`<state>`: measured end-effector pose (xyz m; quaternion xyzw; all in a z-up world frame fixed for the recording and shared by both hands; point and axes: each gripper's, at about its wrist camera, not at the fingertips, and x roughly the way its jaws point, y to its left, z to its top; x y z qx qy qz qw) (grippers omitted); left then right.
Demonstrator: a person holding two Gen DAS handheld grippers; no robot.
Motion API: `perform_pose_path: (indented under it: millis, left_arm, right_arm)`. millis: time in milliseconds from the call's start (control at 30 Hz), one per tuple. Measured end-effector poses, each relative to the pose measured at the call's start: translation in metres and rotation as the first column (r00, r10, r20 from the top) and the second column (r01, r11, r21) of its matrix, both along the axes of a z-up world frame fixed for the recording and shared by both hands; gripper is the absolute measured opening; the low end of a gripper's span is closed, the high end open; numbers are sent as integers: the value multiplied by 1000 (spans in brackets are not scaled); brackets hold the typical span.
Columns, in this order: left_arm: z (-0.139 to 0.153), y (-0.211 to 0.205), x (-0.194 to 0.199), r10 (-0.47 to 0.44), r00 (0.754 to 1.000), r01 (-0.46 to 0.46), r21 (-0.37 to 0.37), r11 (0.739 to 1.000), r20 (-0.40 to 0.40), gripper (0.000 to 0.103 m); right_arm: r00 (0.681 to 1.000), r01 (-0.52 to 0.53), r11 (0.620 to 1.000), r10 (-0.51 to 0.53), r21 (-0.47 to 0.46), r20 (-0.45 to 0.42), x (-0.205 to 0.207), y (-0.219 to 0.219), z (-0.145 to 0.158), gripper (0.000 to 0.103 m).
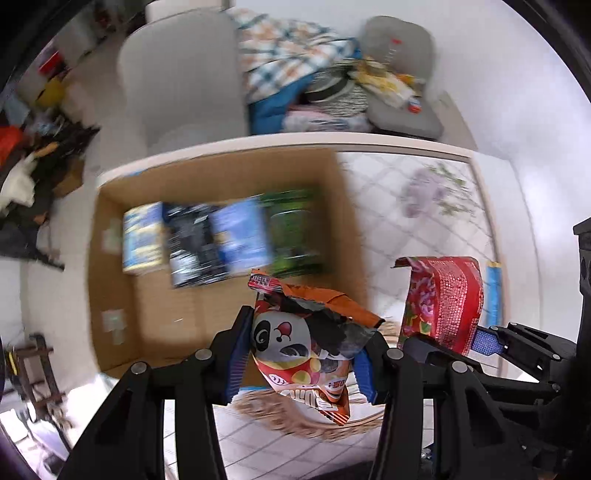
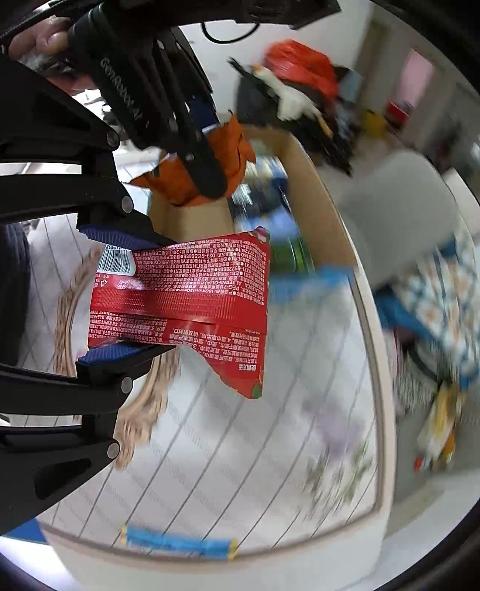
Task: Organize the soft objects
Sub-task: 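Place the panda bag and red bag into the box and open both tools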
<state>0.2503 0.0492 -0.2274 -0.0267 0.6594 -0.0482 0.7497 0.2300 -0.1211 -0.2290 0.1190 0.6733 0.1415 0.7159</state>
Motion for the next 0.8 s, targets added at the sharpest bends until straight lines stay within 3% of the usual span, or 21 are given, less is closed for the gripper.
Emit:
perform_pose_path:
  millis: [133, 300, 467, 600, 800]
  left_arm:
    - [-25, 62, 2, 70, 996, -68, 35, 997, -58, 45]
    - [-64, 111, 9, 120, 983, -120, 13, 993, -141, 45]
    - [-105, 132, 20, 128, 967, -134, -10, 991, -222, 45]
    - [-129, 136, 25, 118, 957, -132, -32, 991, -265, 46]
    - [-143, 136, 28, 123, 947, -139, -34, 990, -297, 48]
  right_arm:
    - [995, -90, 996, 90, 6, -30, 8, 72, -24, 46]
    - [983, -163, 986, 160, -36, -87, 15, 136, -67, 46]
    - [975, -183, 980, 172, -75, -139, 23, 164, -117, 46]
    - [974, -177, 979, 160, -98, -161, 30, 171, -137, 46]
    - [973, -178, 975, 154, -132, -171, 37, 172, -155, 48]
